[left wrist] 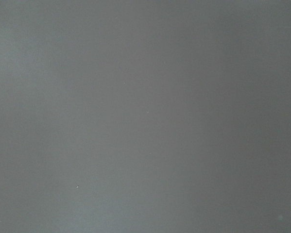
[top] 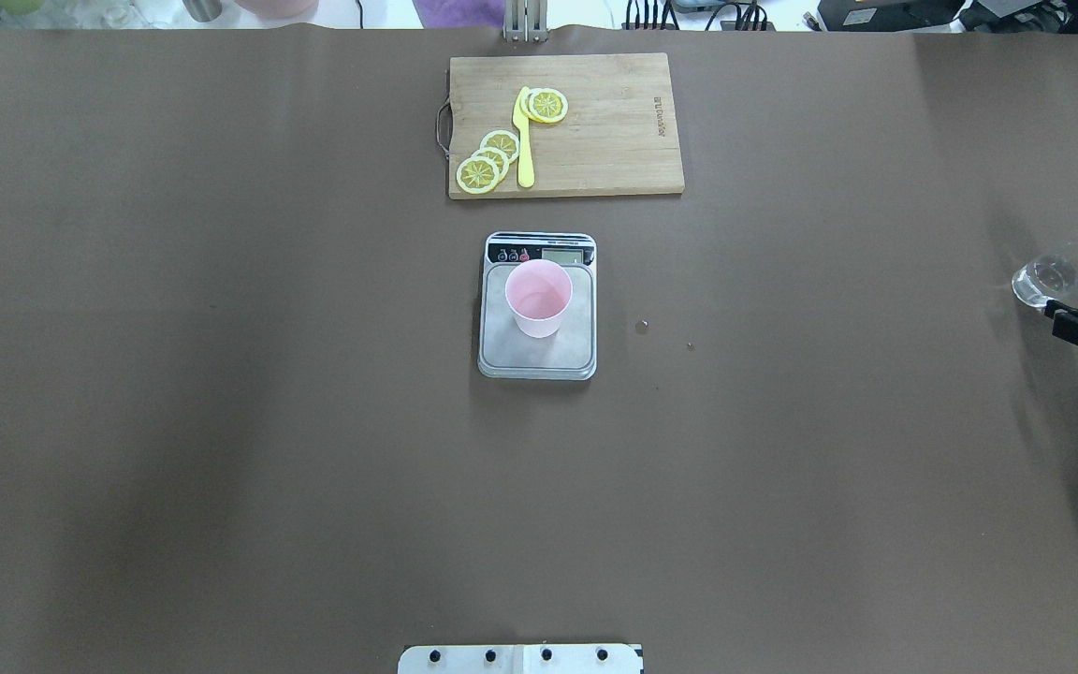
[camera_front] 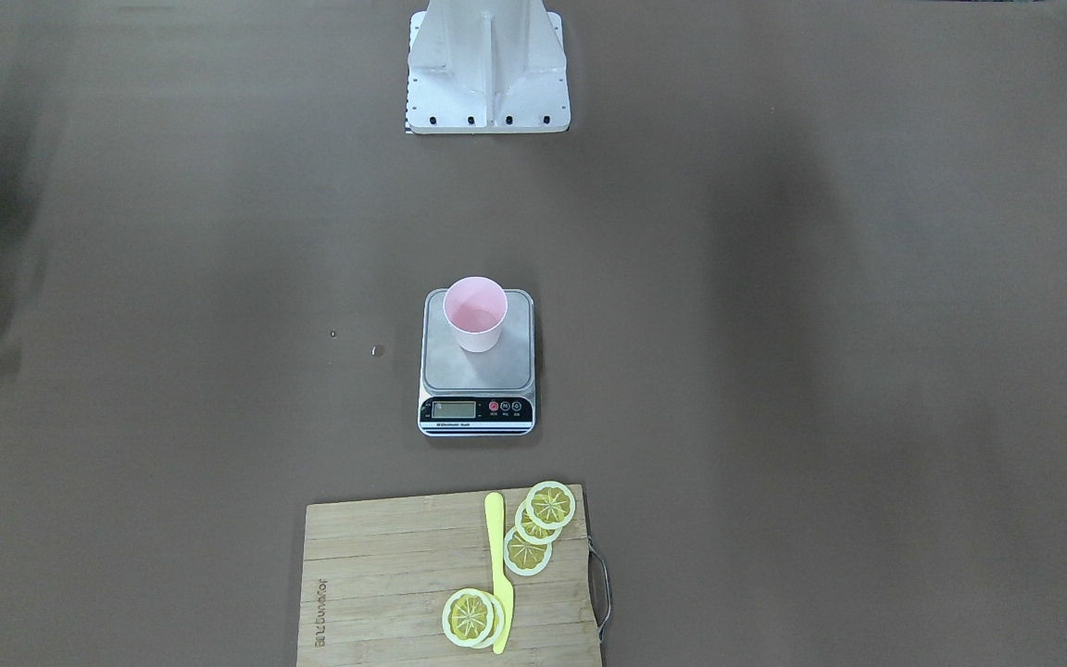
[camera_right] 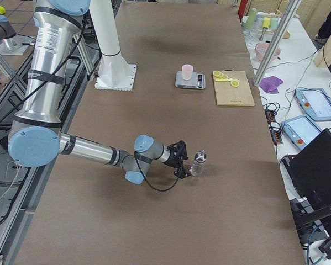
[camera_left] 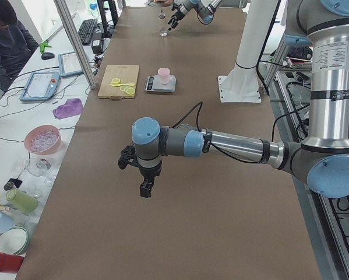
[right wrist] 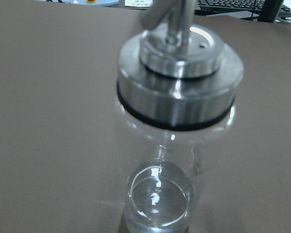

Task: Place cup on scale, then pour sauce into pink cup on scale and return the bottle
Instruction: 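Close the right gripper around the glass sauce bottle body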

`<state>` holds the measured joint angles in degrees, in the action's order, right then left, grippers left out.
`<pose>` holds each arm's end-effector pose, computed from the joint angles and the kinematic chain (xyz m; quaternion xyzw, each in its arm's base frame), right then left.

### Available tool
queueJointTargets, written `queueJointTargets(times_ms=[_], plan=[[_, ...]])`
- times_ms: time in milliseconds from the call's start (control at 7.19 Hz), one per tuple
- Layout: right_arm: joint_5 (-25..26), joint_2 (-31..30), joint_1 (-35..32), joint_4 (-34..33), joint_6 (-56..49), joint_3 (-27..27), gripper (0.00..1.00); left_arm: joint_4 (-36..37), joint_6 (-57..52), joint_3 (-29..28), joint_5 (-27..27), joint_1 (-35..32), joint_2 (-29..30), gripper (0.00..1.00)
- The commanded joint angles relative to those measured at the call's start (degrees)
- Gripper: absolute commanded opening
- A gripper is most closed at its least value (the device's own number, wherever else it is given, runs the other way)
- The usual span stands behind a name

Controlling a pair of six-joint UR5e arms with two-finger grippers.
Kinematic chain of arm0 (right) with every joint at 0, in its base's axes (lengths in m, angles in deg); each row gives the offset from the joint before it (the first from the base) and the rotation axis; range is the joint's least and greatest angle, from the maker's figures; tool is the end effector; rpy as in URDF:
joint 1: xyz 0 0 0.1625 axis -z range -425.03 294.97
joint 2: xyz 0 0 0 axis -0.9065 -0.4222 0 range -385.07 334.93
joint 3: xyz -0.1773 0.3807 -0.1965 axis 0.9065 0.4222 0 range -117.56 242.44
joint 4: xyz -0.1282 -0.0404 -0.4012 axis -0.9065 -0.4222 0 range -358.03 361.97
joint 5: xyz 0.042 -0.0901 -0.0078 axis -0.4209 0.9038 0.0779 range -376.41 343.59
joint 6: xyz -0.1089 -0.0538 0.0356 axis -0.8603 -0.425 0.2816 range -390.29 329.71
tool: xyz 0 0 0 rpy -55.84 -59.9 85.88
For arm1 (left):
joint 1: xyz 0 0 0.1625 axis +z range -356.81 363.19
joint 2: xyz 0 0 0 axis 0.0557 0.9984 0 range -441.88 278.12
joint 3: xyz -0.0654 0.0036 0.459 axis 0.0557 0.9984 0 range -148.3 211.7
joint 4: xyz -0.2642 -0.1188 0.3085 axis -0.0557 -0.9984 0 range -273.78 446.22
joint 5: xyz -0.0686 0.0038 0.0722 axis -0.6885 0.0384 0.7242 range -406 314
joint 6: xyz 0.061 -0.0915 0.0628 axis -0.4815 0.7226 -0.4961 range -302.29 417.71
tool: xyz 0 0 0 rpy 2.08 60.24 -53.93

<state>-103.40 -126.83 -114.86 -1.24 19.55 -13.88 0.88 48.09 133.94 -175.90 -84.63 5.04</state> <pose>-0.1685 -0.4164 0.7621 0.3766 -0.3447 0.0858 0.8556 -0.0340 -0.4802 0.6505 0.0590 0.3378 0.1098 0.9329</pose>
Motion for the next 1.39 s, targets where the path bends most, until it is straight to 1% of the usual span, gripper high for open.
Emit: queueJointTargets(times_ms=[0, 1253], plan=[[0.2, 5.8, 0.1, 9.5, -0.4, 11.8, 1.00, 0.0, 0.0, 0.2, 0.0, 0.0, 0.0, 0.99], [1.6, 6.2, 0.0, 10.9, -1.6, 11.2, 1.00, 0.0, -0.1, 0.2, 0.0, 0.1, 0.0, 0.99]])
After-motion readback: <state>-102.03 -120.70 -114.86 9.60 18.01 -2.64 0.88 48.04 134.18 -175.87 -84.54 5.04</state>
